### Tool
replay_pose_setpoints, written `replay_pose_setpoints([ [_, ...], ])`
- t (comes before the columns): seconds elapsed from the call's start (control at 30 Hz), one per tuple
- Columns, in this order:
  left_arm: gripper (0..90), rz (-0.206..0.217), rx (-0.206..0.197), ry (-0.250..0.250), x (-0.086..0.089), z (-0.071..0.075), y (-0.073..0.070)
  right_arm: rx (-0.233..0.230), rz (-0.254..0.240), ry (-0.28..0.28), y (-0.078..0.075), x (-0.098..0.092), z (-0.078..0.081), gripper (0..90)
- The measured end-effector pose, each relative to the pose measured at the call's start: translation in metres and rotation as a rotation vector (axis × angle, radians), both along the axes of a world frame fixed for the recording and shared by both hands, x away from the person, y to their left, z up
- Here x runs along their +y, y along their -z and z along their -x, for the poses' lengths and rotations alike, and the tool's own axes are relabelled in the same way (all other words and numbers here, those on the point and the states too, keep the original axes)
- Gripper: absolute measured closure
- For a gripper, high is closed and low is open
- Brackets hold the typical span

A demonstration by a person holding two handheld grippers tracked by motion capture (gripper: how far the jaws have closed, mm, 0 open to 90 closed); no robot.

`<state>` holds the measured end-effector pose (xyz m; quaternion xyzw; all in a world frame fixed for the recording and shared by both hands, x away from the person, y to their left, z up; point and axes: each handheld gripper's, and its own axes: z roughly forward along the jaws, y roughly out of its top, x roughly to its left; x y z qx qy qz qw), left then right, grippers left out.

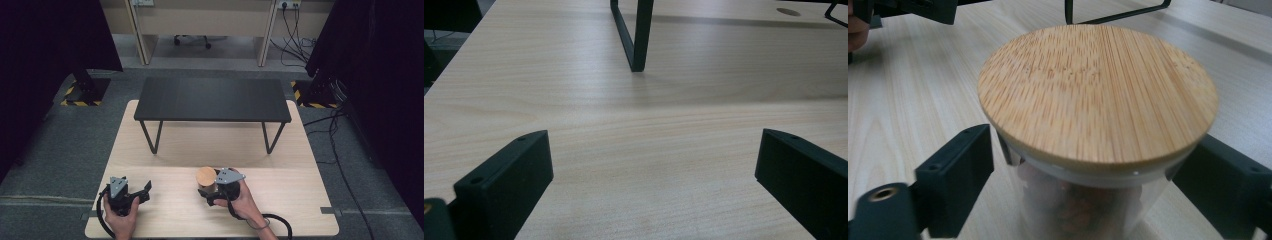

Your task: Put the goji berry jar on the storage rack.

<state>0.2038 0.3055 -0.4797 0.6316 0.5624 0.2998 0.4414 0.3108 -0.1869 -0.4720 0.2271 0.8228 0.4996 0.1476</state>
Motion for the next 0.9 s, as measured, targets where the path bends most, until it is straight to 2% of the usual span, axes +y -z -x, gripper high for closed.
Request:
replay_pose_setpoints([
  [0.1,1.1,0.000,0.000,0.000,0.000,0.000,0.000,0.001,0.005,0.007,-0.001,0.002,0.000,18.9],
  [0.17,1.1,0.000,-0.001,0.000,0.000,0.000,0.000,-0.002,0.009,0.015,-0.001,0.004,0.001,25.7],
  [0.37,1.2,0.000,0.000,0.001,0.000,0.000,0.000,-0.011,0.009,0.026,0.000,0.004,0.004,26.0],
  [0.47,1.2,0.001,-0.001,0.001,0.000,0.000,0.000,-0.045,0.002,0.054,0.003,0.005,0.013,26.1],
  [0.57,1.2,0.001,0.000,0.002,0.000,0.000,0.000,-0.069,-0.045,0.122,0.010,0.001,0.030,26.1],
  [0.67,1.2,0.000,-0.001,0.003,0.000,0.000,0.000,-0.079,-0.070,0.259,0.012,0.000,0.050,26.1],
  [0.73,1.1,0.001,-0.001,0.003,0.000,0.000,0.000,-0.066,-0.115,0.370,0.014,-0.002,0.063,26.2],
  [0.77,1.2,0.001,-0.001,0.003,0.000,0.000,0.000,-0.067,-0.135,0.409,0.015,-0.005,0.068,26.2],
  [0.83,1.1,-0.001,0.000,0.003,0.000,0.000,0.000,-0.078,-0.136,0.490,0.013,-0.003,0.077,26.2],
  [0.9,1.2,-0.002,-0.002,0.002,0.000,0.000,0.000,-0.086,-0.126,0.544,0.011,-0.002,0.084,26.2],
])
